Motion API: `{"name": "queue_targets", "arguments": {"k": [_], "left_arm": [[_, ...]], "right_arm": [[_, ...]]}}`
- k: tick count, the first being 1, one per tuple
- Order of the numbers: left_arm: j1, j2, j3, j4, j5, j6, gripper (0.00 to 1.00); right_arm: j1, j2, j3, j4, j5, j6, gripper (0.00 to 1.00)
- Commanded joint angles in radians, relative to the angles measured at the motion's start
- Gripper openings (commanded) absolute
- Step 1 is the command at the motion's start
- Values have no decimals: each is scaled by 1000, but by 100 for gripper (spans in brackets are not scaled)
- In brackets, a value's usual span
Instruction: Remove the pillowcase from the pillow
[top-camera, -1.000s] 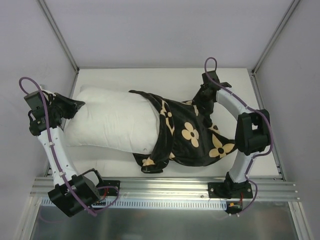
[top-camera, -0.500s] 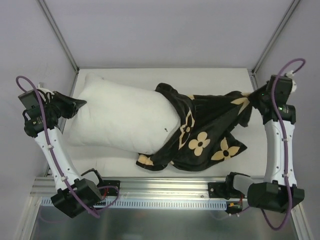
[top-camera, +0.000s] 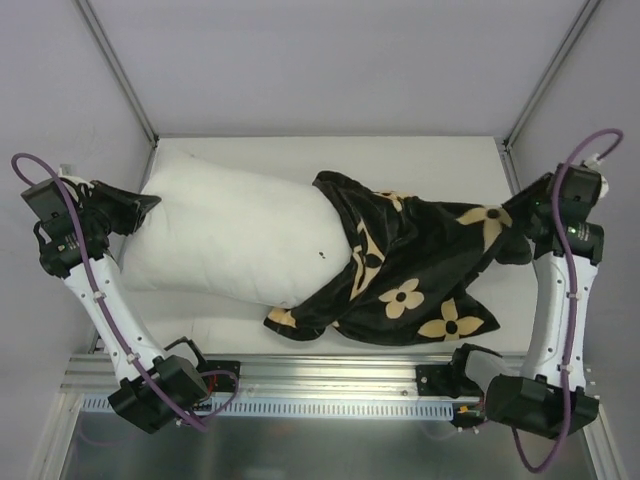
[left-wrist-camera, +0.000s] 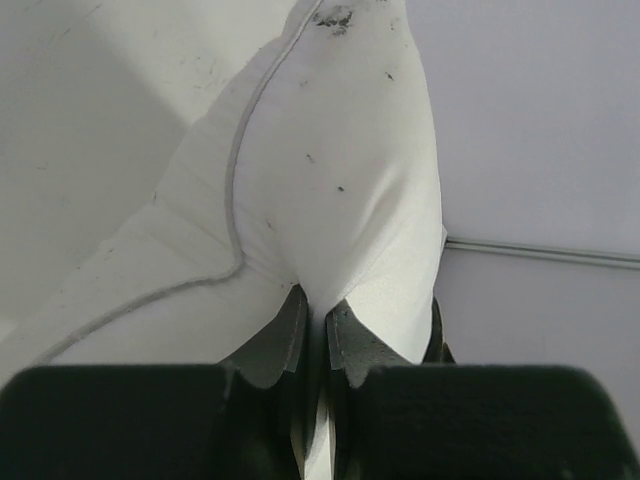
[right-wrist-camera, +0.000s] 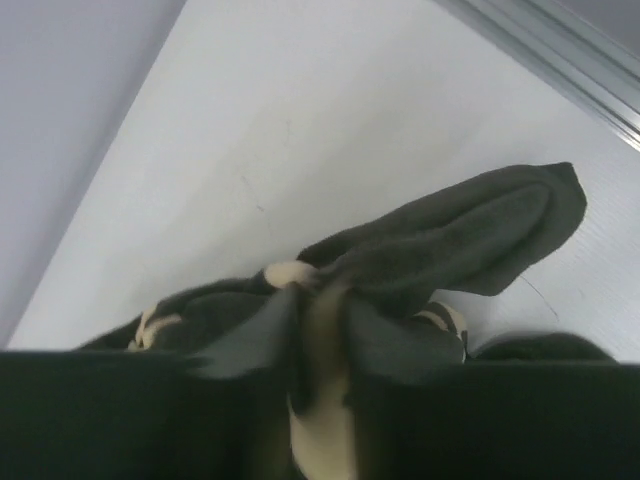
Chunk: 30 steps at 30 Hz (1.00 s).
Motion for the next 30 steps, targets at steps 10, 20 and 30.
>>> {"name": "queue_targets", "arguments": {"k": [10,20,30], "left_arm": [[19,-51,0,110,-13,-21,0],[-6,-78,-18,109,-4,-13,0],[-9,-109,-16,101,20,-9,0]], "right_arm": [[640,24,-98,132,325,-133,98],[1079,398,263,138,243,-319,98],[1073,831,602,-23,243,-249,67]]}}
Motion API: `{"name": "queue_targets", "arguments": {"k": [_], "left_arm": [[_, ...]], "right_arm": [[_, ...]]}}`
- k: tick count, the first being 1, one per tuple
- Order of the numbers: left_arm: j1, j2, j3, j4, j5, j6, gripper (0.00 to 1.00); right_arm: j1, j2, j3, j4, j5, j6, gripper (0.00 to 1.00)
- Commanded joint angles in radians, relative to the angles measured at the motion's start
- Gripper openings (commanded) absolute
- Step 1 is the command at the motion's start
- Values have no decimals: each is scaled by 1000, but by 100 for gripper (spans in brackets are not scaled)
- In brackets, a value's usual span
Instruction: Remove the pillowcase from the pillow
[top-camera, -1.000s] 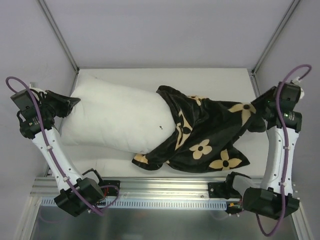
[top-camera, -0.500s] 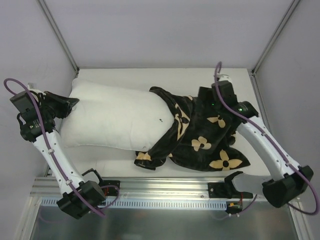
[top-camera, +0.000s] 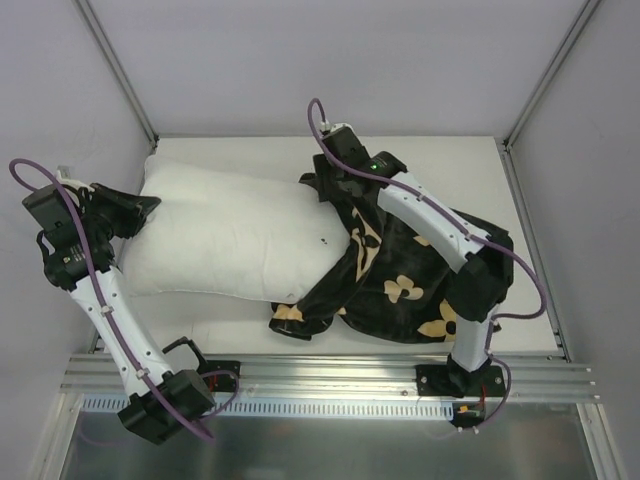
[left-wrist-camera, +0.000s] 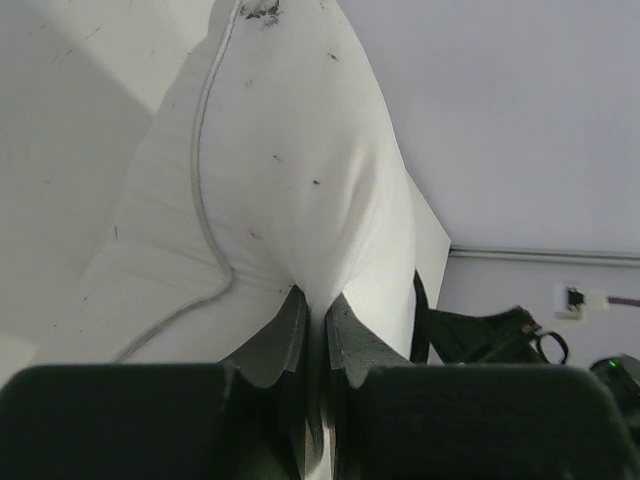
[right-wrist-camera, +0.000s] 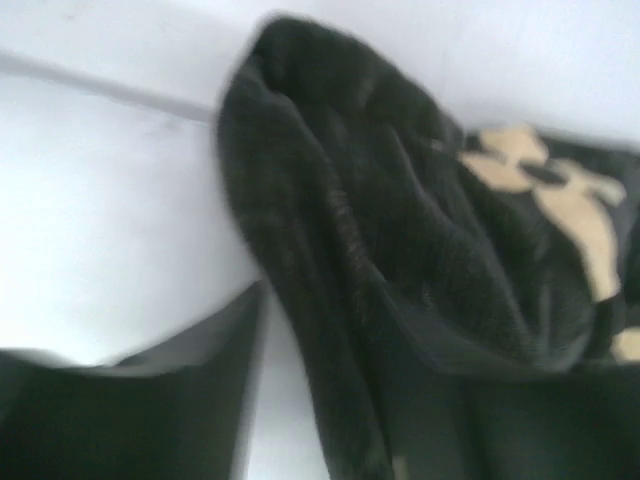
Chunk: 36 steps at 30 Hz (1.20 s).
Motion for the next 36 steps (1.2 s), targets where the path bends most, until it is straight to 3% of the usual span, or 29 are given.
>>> {"name": "queue_targets", "arguments": {"k": [1,4,6,13,16,19,24,27,30,33,36], "left_arm": [[-4,-40,24,69,45,-7,0],[-4,-50,33,58,46,-11,0],[-4,-54,33,58,49,-22,0],[-3,-56,113,60,69,-60,0],[-3,-34,212,58,103,-98,0],[-1,-2,344,60,128,-138,0],[-1,-13,481,58,140,-171,0],[-1,-34,415,58,119,-145,0],[0,-13,271,58,76,-128,0],[-1,16,156,58,36,-113,0],[-4,26,78,74,-13,-94,0]], "right_arm": [[-61,49,19,-98,-8,72,41],[-141,19,-63,-71,-36,95,9],[-191,-37,-128,-61,-24,86,1],[-504,-337,-309,-60,-36,127,1],[-715,-490,-343,-54,-74,143,1],[-815,-604,-312,-60,-93,136,1],[-831,-675,-246,-94,-81,130,1],[-831,-657,-275,-80,-78,129,1],[-846,-566,-347,-48,22,106,1],[-892,-414,-373,-87,-22,127,1],[-889,-420,-491,-7,-88,149,1]]}}
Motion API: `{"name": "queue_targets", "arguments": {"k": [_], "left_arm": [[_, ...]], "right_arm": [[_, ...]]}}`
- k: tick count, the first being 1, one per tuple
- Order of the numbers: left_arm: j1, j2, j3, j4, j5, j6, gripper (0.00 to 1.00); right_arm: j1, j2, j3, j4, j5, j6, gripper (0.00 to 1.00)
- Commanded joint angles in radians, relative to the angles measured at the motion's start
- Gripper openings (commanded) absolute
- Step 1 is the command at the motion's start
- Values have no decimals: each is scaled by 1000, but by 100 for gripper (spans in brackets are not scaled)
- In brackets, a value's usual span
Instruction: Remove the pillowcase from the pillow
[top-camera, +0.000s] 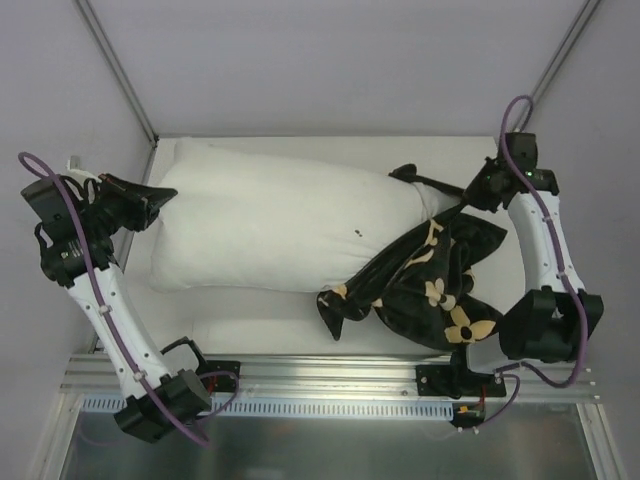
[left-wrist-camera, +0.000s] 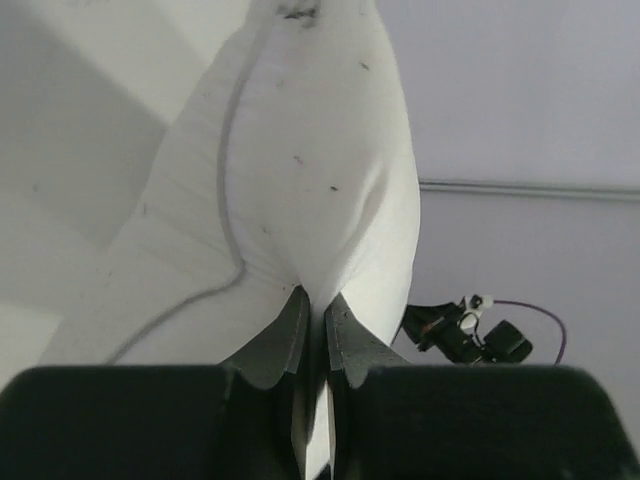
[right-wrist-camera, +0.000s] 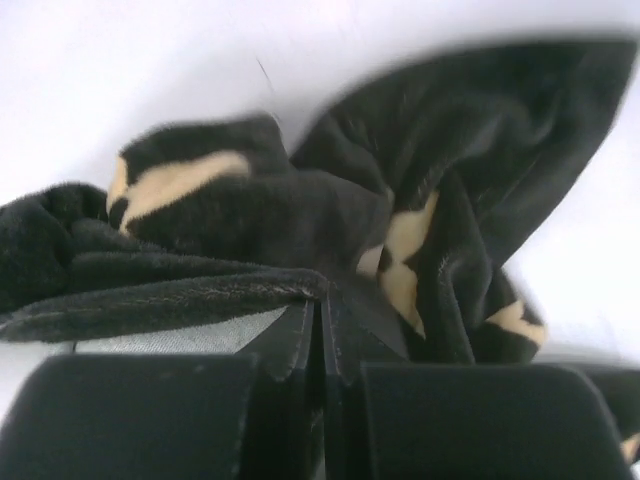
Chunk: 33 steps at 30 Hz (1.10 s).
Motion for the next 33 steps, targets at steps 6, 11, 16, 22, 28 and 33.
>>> {"name": "queue_targets", "arguments": {"k": [6,11,16,22,28,33], "left_arm": [[-33,110,-107,134,-254,65,6],[-171,75,-87,128,-373,224,98],[-402,6,-49,42,-498,398,99],[-818,-42,-209,-15,-688,420,99],[-1379,88,-228,-44,-1051,277,99],[-1528,302,-161,-42,-1147,257,99]], "right_arm": [[117,-14,-62,62,102,-48,58],[360,-148,-116,62,174,-62,95],[536,-374,-314,66,217,-65,96],[742,-521,-482,-88,309,8,96],[863,-636,-548,-234,339,159,96],[923,-660,-581,-242,246,189,96]]}}
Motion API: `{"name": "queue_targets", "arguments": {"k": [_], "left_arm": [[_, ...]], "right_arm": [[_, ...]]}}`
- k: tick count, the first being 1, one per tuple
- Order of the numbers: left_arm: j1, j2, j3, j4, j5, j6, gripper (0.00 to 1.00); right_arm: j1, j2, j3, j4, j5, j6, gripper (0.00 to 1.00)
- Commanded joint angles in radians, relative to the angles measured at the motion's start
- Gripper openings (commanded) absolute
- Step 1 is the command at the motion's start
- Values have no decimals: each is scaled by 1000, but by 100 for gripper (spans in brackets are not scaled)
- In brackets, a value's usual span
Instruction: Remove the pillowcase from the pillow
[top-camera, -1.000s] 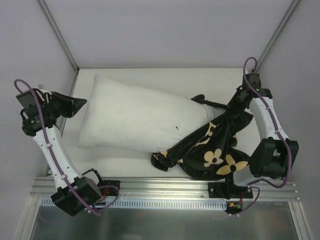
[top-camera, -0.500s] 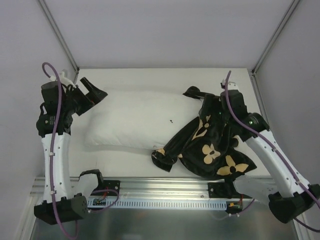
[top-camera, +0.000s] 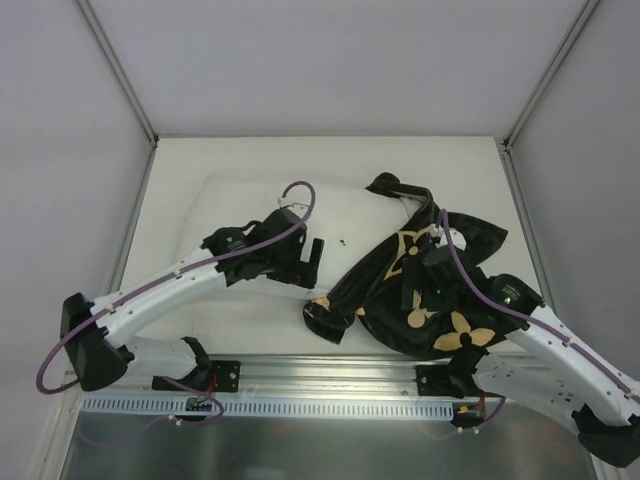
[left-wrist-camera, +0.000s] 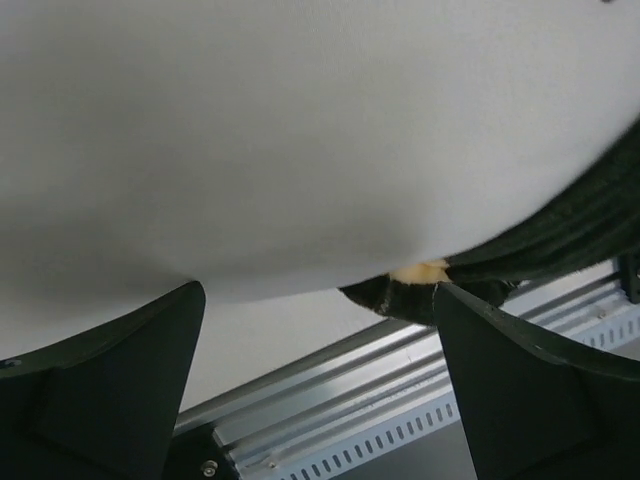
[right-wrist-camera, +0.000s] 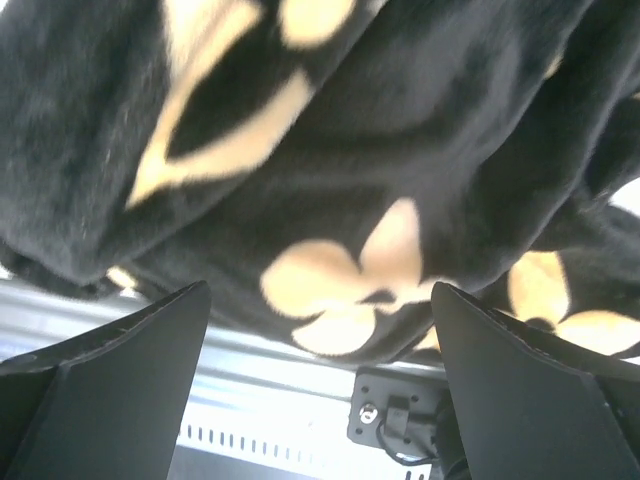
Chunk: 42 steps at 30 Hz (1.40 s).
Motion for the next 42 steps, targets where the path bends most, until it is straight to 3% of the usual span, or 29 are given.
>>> {"name": "queue_targets", "arguments": {"k": [1,6,8,9,12,13,22,27,28,31,34,42], "left_arm": [[-32,148,72,-14,-176,-41,99],[-32,293,136,-6,-229,-32,94],[-32,336,161,6,-228,-27,71],[-32,345,173,11,-228,-23,47],[-24,371,194,20,-208,-22,4],[-19,374,197,22,-196,-26,0],[79,256,184,108,-82,-36,0],[261,175,204,109,2,-32,0],[290,144,207,111,16,-30,0],[371,103,228,109,31,-9,0],[445,66,239,109,41,-12,0],[640,-31,227,106,91,-33,0]], "right_arm": [[57,-14,-31,-31,-46,70,96],[192,-1,-75,9,-17,140,96],[217,18,-98,20,-1,173,96],[240,28,-106,25,21,183,96],[272,61,-124,28,67,220,96],[278,69,-130,32,73,226,96],[303,202,-262,193,72,283,94],[303,267,-247,178,122,300,56],[303,272,-245,175,131,308,35],[301,259,-242,155,173,323,5],[286,233,-241,138,197,335,1],[266,192,-293,40,254,427,1]]}}
